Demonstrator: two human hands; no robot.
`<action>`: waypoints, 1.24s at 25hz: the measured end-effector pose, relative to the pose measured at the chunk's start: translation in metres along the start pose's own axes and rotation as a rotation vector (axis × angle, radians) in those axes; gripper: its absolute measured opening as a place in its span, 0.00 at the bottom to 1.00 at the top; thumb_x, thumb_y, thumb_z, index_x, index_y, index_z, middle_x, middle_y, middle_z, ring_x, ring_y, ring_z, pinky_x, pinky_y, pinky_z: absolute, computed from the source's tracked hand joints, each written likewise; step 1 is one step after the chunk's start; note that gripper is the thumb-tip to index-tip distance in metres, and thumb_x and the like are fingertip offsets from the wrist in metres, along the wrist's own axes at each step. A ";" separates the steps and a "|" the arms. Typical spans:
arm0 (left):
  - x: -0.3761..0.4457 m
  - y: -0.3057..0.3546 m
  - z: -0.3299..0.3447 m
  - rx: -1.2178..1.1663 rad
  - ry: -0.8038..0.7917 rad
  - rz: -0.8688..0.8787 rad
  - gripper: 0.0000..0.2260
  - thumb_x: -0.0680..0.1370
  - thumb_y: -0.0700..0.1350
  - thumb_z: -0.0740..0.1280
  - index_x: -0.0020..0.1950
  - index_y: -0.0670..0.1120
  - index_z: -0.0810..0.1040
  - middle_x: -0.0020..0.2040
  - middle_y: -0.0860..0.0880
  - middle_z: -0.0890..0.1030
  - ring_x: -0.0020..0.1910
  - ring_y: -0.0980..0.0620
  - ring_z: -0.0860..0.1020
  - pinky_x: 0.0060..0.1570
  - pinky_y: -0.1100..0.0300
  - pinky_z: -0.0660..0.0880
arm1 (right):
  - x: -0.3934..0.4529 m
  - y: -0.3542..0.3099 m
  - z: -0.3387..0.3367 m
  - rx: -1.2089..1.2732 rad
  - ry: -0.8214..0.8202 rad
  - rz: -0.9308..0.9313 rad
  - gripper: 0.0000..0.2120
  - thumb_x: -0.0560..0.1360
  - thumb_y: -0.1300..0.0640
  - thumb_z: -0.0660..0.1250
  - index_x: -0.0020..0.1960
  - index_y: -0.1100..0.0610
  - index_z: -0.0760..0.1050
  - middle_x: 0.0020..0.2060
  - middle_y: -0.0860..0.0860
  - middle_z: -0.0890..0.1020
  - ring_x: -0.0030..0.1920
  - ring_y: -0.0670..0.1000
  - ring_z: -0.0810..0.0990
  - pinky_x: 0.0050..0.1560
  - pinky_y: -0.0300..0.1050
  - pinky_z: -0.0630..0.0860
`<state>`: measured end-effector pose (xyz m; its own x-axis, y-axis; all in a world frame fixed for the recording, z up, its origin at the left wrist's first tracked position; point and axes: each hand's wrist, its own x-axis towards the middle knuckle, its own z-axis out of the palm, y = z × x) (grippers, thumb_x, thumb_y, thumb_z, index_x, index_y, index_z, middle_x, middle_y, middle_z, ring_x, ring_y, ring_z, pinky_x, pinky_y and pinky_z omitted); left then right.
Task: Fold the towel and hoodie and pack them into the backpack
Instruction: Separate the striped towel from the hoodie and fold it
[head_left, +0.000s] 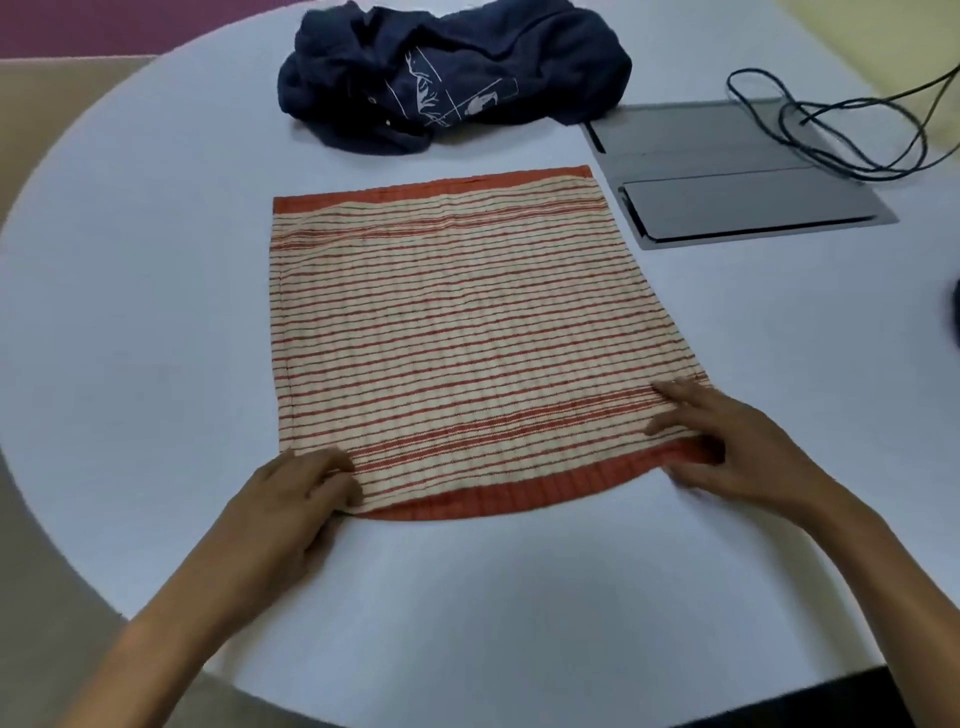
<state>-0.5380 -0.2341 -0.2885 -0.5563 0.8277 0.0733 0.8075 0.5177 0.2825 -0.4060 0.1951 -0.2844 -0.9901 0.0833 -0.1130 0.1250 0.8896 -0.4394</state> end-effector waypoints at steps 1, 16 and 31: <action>0.000 0.000 -0.002 0.044 0.008 0.015 0.10 0.72 0.44 0.58 0.51 0.51 0.72 0.51 0.47 0.80 0.45 0.45 0.80 0.44 0.53 0.77 | -0.004 0.001 0.001 -0.054 0.072 0.016 0.16 0.66 0.45 0.69 0.55 0.42 0.78 0.68 0.43 0.72 0.67 0.49 0.72 0.56 0.48 0.75; 0.142 -0.124 -0.052 -1.359 0.534 -1.078 0.06 0.77 0.41 0.66 0.49 0.47 0.83 0.45 0.47 0.85 0.39 0.51 0.83 0.33 0.61 0.80 | 0.199 0.000 -0.062 1.151 0.497 0.402 0.13 0.63 0.51 0.75 0.44 0.57 0.81 0.35 0.51 0.85 0.37 0.51 0.85 0.37 0.43 0.82; 0.245 -0.206 -0.056 -1.118 0.749 -1.081 0.08 0.77 0.49 0.67 0.49 0.45 0.80 0.46 0.49 0.82 0.45 0.51 0.81 0.45 0.58 0.76 | 0.350 0.016 -0.068 1.075 0.516 0.586 0.11 0.70 0.54 0.74 0.50 0.58 0.81 0.43 0.54 0.85 0.39 0.54 0.86 0.40 0.48 0.83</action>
<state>-0.8511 -0.1502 -0.2752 -0.9375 -0.2064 -0.2801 -0.2996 0.0699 0.9515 -0.7548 0.2689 -0.2698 -0.6539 0.7021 -0.2819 0.2901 -0.1113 -0.9505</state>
